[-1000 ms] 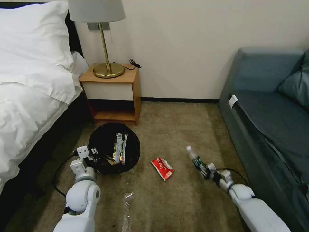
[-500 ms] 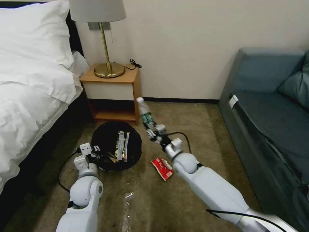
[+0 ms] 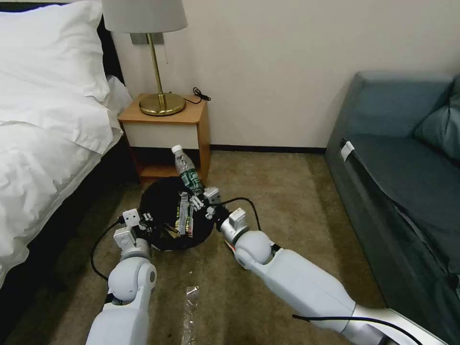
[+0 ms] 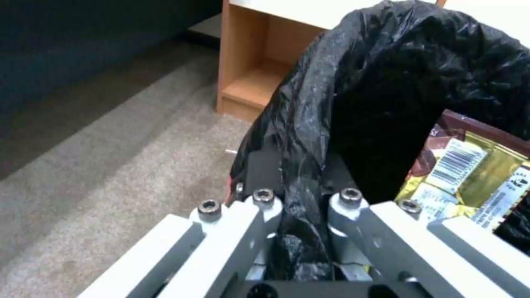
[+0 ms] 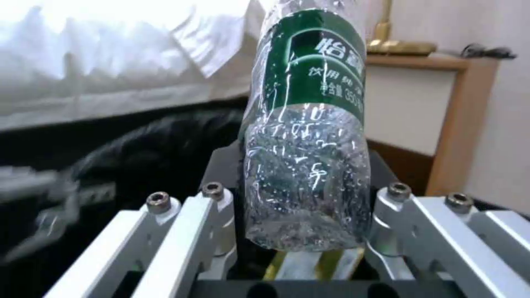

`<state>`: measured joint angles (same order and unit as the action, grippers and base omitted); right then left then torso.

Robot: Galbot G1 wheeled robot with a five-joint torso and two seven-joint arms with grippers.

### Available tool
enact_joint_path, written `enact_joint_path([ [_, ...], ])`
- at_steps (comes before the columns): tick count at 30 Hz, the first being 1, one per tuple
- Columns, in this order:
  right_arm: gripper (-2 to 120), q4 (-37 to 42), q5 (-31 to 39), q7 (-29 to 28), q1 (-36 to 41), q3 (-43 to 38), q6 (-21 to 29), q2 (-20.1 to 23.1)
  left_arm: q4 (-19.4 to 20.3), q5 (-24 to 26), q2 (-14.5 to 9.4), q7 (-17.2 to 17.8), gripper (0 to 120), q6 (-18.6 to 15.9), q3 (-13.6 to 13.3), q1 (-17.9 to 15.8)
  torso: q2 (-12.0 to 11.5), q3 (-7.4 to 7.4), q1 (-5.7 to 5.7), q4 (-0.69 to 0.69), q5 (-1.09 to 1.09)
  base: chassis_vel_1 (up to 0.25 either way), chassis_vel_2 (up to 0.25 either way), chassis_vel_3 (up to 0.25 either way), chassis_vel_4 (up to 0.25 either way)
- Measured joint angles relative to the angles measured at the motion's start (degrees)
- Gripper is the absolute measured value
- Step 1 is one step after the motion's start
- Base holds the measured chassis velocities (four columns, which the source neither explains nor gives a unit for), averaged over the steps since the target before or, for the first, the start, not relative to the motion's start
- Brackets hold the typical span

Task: Pick up the trash bin, then pick up the garbage on the floor and place it into the trash bin.

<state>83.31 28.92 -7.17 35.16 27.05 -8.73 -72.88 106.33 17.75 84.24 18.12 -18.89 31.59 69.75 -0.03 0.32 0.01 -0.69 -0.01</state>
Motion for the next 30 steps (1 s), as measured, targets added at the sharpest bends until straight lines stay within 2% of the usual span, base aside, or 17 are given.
enact_joint_path([
  [9, 32, -1.53, -2.43, 0.01, 2.75, 1.67, -0.34, -0.34, 0.71, 0.3, 0.42, 0.31, 4, -0.29, -0.45, 0.12, 0.0, 0.0, 0.0, 0.0, 0.0, 0.0, 0.0, 0.0, 0.0],
  [11, 42, -1.41, -2.79, 0.04, 3.21, 1.69, -0.34, -0.1, 0.71, 0.16, 0.55, 0.34, 4, -0.3, -0.47, 0.04, 0.0, 0.0, 0.0, 0.0, 0.0, 0.0, 0.0, 0.0, 0.0],
  [12, 42, -1.41, -2.79, 0.04, 3.21, 1.69, -0.34, -0.1, 0.71, 0.16, 0.55, 0.34, 4, -0.3, -0.47, 0.04, 0.0, 0.0, 0.0, 0.0, 0.0, 0.0, 0.0, 0.0, 0.0],
  [14, 54, -1.2, -3.06, 0.23, 3.37, 1.59, -0.35, 0.18, 0.54, -0.08, 0.71, 0.36, 4, -0.3, -0.5, -0.12, 0.0, 0.0, 0.0, 0.0, 0.0, 0.0, 0.0, 0.0, 0.0],
  [18, 61, -1.02, -3.16, 0.41, 3.41, 1.43, -0.41, 0.3, 0.27, -0.27, 0.84, 0.39, 4, -0.3, -0.51, -0.27, 0.0, 0.0, 0.0, 0.0, 0.01, 0.0, 0.0, 0.0, 0.0],
  [20, 75, -0.77, -3.19, 0.69, 3.47, 1.29, -0.49, 0.52, -0.01, -0.46, 1.02, 0.43, 4, -0.31, -0.55, -0.45, 0.0, 0.0, 0.0, 0.0, 0.0, 0.0, 0.0, 0.0, 0.0],
  [22, 79, -0.73, -3.19, 0.81, 3.48, 1.26, -0.54, 0.56, -0.04, -0.49, 1.04, 0.44, 4, -0.31, -0.57, -0.49, 0.0, 0.0, 0.0, 0.0, 0.0, 0.0, 0.0, 0.0, 0.0],
  [24, 90, -0.71, -3.21, 1.18, 3.51, 1.08, -0.68, 0.66, -0.15, -0.55, 1.08, 0.49, 4, -0.31, -0.58, -0.64, 0.0, 0.0, 0.0, 0.0, 0.0, 0.0, 0.0, 0.0, 0.0],
  [25, 90, -0.71, -3.21, 1.18, 3.51, 1.08, -0.68, 0.66, -0.15, -0.55, 1.08, 0.49, 4, -0.31, -0.58, -0.64, 0.0, 0.0, 0.0, 0.0, 0.0, 0.0, 0.0, 0.0, 0.0],
  [26, 96, -0.66, -3.22, 1.34, 3.51, 0.75, -0.72, 0.68, -0.18, -0.56, 1.08, 0.5, 4, -0.31, -0.59, -0.68, 0.0, 0.0, 0.0, 0.0, 0.0, 0.0, 0.0, 0.0, 0.0],
  [30, 99, -0.63, -3.12, 1.38, 3.16, -0.93, -0.75, 0.31, -0.22, -0.55, 1.07, 0.5, 4, -0.31, -0.58, -0.71, 0.0, 0.0, 0.0, -0.01, 0.01, 0.0, 0.0, 0.0, 0.0],
])
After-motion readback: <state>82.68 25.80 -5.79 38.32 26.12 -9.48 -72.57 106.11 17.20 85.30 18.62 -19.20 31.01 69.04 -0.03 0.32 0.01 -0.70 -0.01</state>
